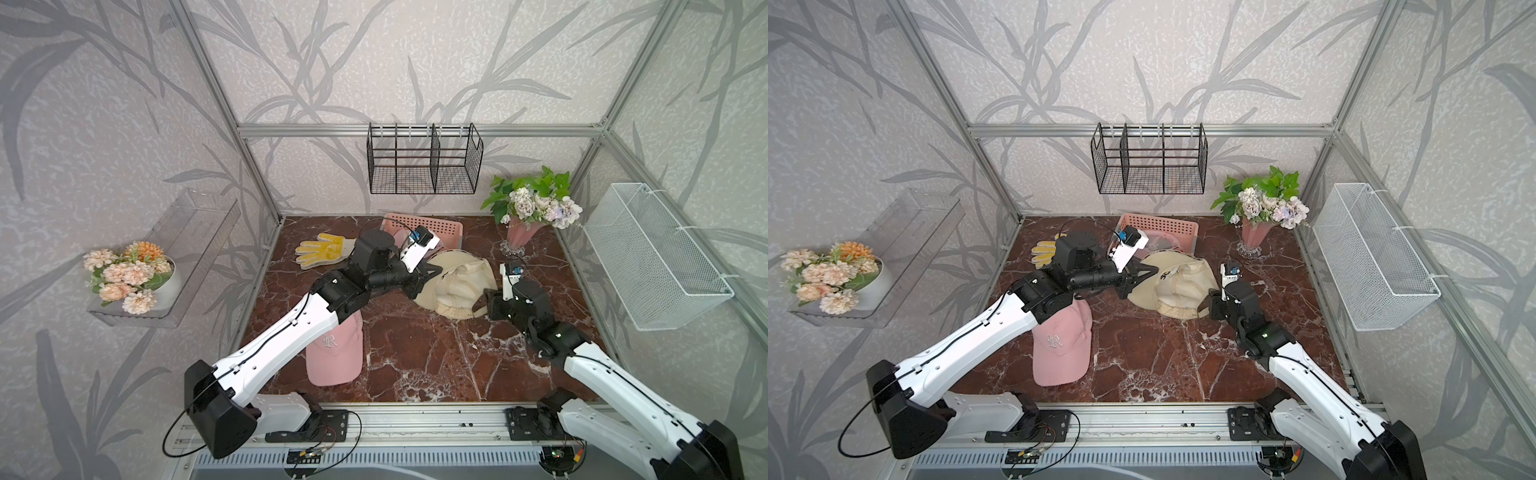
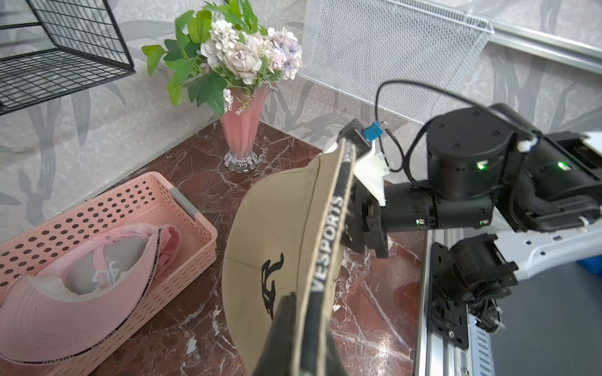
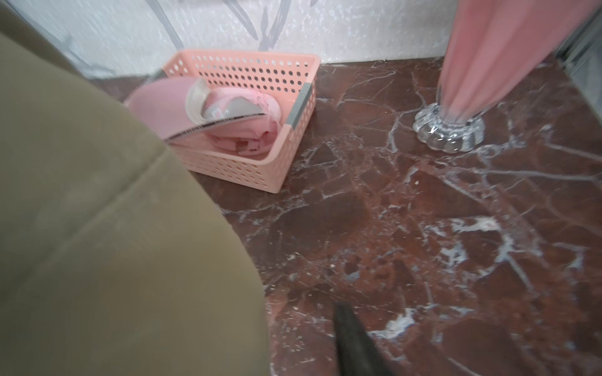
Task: Turn the baseball cap inside out
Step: Turn over the baseball cap.
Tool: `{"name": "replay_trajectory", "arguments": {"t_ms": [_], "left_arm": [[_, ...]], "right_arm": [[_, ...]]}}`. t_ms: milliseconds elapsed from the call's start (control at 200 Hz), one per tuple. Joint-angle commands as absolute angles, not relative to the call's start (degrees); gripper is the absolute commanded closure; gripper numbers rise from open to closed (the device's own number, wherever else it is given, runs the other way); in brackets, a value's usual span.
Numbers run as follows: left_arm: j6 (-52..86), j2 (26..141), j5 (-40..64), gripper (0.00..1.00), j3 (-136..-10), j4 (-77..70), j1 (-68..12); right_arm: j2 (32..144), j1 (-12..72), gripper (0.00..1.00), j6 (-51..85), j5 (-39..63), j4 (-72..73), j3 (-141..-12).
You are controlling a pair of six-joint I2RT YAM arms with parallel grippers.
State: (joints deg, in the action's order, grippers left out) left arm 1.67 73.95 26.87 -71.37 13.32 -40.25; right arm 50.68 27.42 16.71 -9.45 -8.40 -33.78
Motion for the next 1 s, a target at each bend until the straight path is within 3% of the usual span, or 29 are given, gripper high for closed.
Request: {"name": "replay_trajectory", "arguments": {"t_ms": [0, 395, 660, 865, 995], "left_arm": [[7.9, 73.1, 23.3, 1.00, -70.9, 7.8, -39.9], [26.2, 77.5, 18.0, 1.00, -76.0, 12.0, -39.7], [28.9, 79.4, 18.9, 1.00, -79.6, 14.5, -39.8], [29.8, 79.4, 21.0, 1.00, -80.1, 14.4, -39.8], [30.3, 79.6, 22.7, 1.00, -80.2, 14.4, -39.7]], "right_arm": [[45.6, 27.2, 0.42, 11.0, -7.0, -5.1, -32.8], [40.0, 31.9, 0.34, -6.7, 7.4, -0.9, -31.7], [47.6, 41.9, 0.32, -18.0, -0.2, 2.0, -33.5], [51.9, 43.5, 0.32, -22.0, -5.9, 6.8, -33.5], [54.6, 43.6, 0.40, -24.2, -6.8, 8.8, -33.6]]}}
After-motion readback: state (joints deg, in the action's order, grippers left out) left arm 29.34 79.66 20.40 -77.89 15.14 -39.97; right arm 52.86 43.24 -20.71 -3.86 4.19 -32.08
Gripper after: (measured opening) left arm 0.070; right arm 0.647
